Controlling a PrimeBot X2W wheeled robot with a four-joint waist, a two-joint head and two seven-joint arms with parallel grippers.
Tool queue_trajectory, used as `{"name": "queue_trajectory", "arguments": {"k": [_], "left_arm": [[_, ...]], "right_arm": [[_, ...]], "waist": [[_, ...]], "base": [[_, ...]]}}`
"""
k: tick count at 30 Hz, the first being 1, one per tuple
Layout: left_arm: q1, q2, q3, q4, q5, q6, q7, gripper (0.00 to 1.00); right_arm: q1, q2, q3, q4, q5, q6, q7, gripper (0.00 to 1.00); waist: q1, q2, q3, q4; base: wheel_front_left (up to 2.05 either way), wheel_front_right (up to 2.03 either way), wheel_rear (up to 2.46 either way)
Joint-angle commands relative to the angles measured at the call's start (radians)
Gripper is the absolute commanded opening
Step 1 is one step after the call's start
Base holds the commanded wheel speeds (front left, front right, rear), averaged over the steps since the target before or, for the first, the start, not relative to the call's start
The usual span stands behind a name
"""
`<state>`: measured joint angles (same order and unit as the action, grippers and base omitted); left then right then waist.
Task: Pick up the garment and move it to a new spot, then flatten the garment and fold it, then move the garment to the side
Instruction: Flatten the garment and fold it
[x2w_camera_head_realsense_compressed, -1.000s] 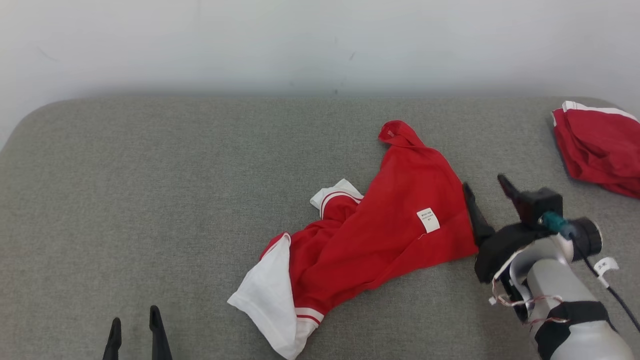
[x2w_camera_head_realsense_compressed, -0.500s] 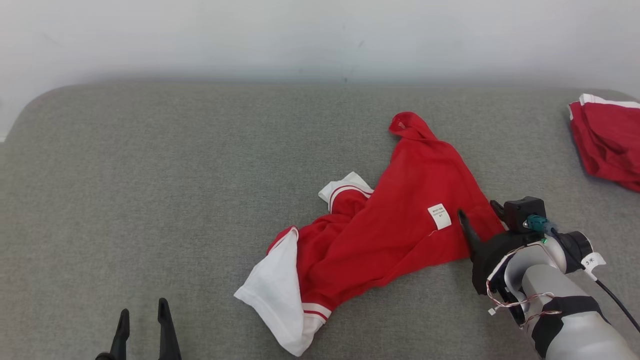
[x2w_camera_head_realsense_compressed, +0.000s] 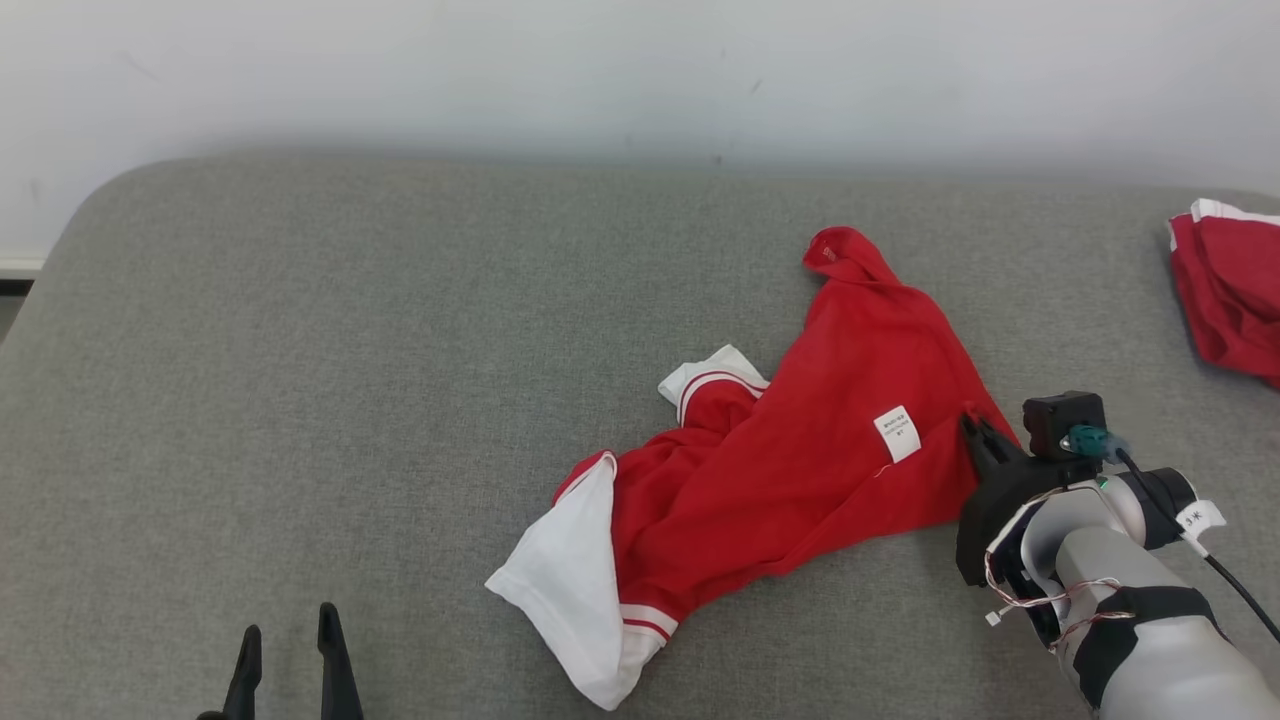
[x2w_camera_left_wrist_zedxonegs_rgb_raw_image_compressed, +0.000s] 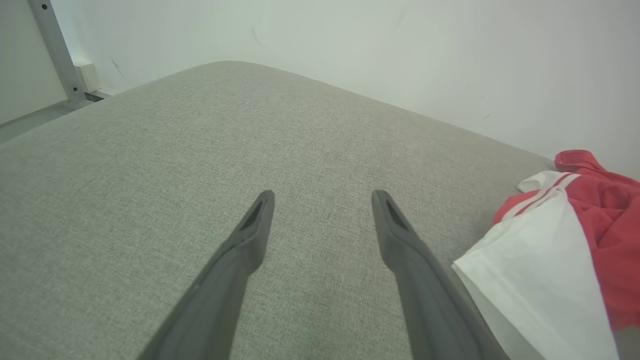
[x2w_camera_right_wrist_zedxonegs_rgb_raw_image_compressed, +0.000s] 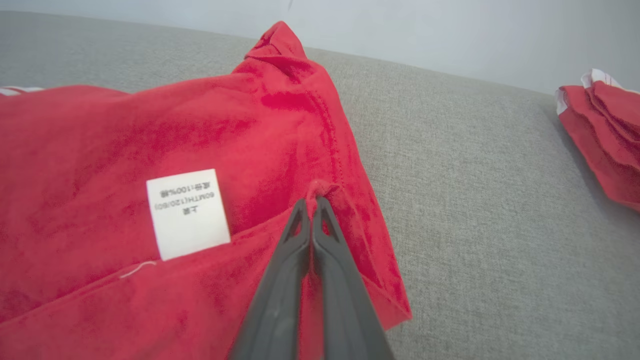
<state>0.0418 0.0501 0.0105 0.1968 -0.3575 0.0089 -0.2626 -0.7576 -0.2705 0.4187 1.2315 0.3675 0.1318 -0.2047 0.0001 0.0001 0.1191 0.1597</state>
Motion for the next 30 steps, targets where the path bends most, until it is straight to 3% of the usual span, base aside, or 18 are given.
{"name": "queue_trajectory", "arguments": {"k": [1,6,14,16,17,18,19,25,30], "left_arm": [[0.016,0.001,0.0,0.003,-0.004,0.001,-0.003,1.0],[0.035,0.0,0.009,-0.001,-0.002,0.004,-0.003,1.0],[0.043,0.001,0.013,-0.009,-0.009,0.005,-0.003,1.0],[0.043,0.001,0.013,-0.009,-0.01,0.005,-0.003,1.0],[0.043,0.001,0.011,-0.008,-0.012,0.007,-0.003,1.0],[0.043,0.001,0.011,-0.008,-0.012,0.007,-0.003,1.0],[0.04,0.001,0.011,-0.005,-0.011,0.005,-0.003,1.0],[0.029,0.001,0.017,-0.006,-0.003,0.003,-0.003,1.0],[0.023,0.001,0.018,-0.002,0.001,0.0,-0.003,1.0]], "right_arm": [[0.021,-0.007,0.007,-0.013,0.005,-0.003,-0.023,0.0],[0.098,-0.027,0.016,-0.131,0.022,-0.003,-0.059,0.0],[0.439,-0.062,-0.116,-0.578,-0.026,-0.003,-0.059,0.0],[0.475,-0.058,-0.131,-0.59,-0.026,-0.003,-0.059,0.0],[0.528,-0.05,-0.148,-0.595,-0.034,-0.003,-0.059,0.93],[0.528,-0.05,-0.148,-0.595,-0.034,-0.003,-0.059,0.93],[0.547,-0.045,-0.162,-0.611,-0.05,-0.003,-0.06,1.0],[0.594,-0.033,-0.219,-0.685,-0.077,-0.003,-0.059,1.0],[0.581,-0.029,-0.23,-0.669,-0.084,-0.003,-0.059,1.0]], "waist": [[-0.0001,-0.0001,-0.016,-0.01],[-0.0001,-0.0001,-0.046,-0.045],[-0.0001,-0.0001,-0.041,-0.108],[-0.0001,-0.0001,-0.039,-0.113],[-0.0001,-0.0001,-0.034,-0.119],[-0.0001,-0.0001,-0.034,-0.119],[-0.0001,-0.0001,-0.031,-0.124],[-0.0001,-0.0001,-0.026,-0.132],[-0.0001,-0.0001,-0.027,-0.127]], "base": [[0.0,0.0,0.0],[0.0,0.0,0.0],[0.0,0.0,0.0],[0.0,0.0,0.0],[0.0,0.0,0.0],[0.0,0.0,0.0],[0.0,0.0,0.0],[0.0,0.0,0.0],[0.0,0.0,0.0]]}}
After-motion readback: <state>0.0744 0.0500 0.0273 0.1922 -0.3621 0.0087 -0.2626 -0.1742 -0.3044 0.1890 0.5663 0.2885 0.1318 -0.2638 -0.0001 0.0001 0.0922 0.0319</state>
